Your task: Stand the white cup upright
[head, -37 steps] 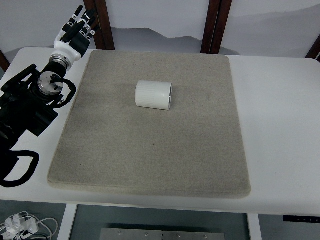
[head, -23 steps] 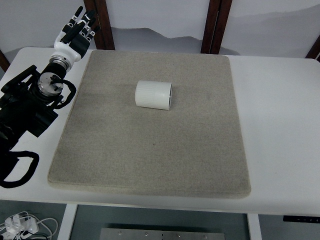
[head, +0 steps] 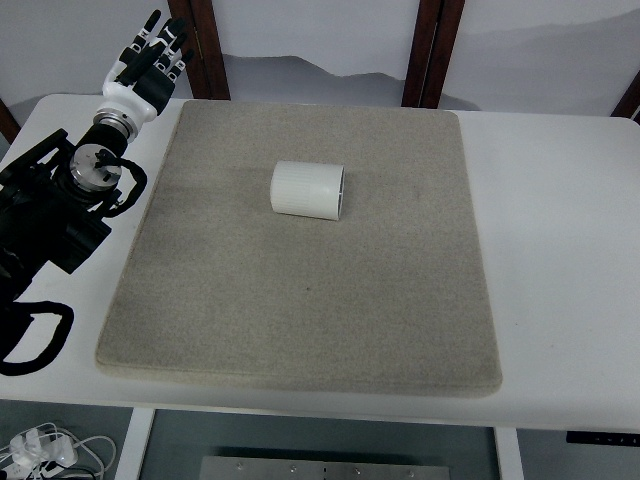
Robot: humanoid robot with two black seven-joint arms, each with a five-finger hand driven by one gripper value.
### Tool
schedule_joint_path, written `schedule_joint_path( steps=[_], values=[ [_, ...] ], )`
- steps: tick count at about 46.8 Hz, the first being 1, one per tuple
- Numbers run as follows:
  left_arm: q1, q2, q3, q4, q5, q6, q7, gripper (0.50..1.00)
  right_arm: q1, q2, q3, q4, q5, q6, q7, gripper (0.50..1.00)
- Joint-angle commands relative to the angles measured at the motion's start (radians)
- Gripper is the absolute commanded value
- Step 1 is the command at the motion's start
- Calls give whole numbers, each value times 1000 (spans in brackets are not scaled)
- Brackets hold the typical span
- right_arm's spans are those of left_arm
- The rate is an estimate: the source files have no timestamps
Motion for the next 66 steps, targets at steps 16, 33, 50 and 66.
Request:
schedule_joint_path(
  steps=[16,33,50,66],
  values=[
    [-14,20,6,-4,9,5,-6,1000,0,0,0,0,0,0,0,952],
    [-20,52,25,-18,112,-11,-36,1000,0,0,0,0,0,0,0,952],
    [-66,159,36,-155,435,-11,-29,1000,0,0,0,-1,0,0,0,952],
    [-70,273,94,-382,816,-8,-24,999,0,0,0,-1,0,0,0,952]
  ],
)
